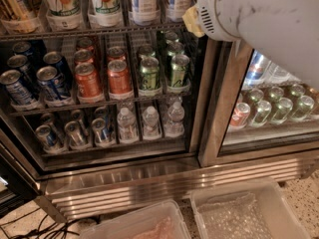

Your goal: Pick blue plastic bottle from top shelf of fridge

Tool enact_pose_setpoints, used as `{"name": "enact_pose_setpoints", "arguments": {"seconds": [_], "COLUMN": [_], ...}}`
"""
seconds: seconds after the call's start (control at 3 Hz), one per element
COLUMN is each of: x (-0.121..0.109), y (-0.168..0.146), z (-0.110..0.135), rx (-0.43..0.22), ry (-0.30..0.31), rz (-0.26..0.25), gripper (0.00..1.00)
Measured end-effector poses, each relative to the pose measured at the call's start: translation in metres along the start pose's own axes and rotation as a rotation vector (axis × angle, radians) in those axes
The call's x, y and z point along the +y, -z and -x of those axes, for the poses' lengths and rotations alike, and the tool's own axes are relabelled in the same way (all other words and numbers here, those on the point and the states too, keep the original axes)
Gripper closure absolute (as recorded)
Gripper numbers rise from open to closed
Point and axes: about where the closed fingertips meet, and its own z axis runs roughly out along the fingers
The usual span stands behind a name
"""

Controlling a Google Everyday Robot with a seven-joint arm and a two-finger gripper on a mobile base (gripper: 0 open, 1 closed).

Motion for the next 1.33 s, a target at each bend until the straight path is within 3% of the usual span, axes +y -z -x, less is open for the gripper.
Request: {"name": "enact_pose_setpoints", "arguments": {"seconds": [0.67, 1.0, 1.33], "x": [0.004, 0.005, 0.0], "y": [-0.019, -0.031, -0.043], "z": [0.003, 0.007, 0.008], "rx": [-0.008, -0.02, -0.012], "ry": [-0.055, -0.068, -0.092], "rz": [0.023, 0.026, 0.016], "gripper": [0.39, 0.27, 0.33]}}
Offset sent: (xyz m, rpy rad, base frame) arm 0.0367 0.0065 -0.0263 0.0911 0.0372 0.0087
